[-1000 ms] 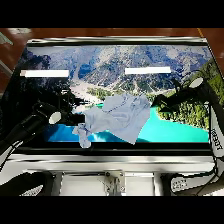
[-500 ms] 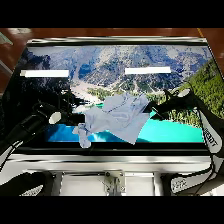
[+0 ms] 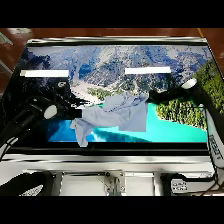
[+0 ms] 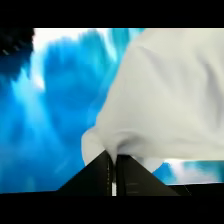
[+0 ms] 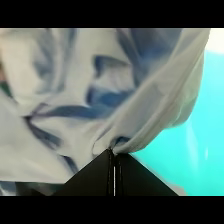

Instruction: Fold the shirts.

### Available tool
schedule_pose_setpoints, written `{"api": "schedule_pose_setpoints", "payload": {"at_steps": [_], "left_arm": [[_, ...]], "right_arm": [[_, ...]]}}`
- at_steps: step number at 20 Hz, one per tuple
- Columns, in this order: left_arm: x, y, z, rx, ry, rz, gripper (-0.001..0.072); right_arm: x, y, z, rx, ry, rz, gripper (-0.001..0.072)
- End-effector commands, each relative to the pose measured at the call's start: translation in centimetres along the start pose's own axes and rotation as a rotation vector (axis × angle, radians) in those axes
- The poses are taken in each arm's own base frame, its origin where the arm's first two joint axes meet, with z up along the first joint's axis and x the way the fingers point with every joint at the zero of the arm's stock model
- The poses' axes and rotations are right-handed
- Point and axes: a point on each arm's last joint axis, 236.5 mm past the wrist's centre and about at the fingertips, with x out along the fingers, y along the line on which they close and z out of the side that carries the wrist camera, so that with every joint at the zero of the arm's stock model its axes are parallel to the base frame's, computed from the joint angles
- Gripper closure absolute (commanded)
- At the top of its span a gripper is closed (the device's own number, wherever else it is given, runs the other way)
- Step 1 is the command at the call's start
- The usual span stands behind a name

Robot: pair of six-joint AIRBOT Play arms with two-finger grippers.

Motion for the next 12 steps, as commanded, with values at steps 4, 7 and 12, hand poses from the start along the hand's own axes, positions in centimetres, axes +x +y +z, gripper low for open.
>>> {"api": "schedule_pose_setpoints", "payload": {"at_steps": [4,7,12], "left_arm": [[-16.3,3.7,11.1,0.024,-0.348,0.041,0.0669],[-27.5,3.4,14.0,0.002,-0.611,-0.036,0.0668],[-33.5,4.1,10.0,-0.019,-0.645,-0.098,0.0668]], "right_arm": [[-27.1,19.7,10.8,-0.538,-0.829,0.032,0.0661],[-39.1,26.1,7.8,-0.666,-1.139,-0.015,0.0660],[-45.4,28.4,1.2,-0.691,-1.241,-0.087,0.0660]]}}
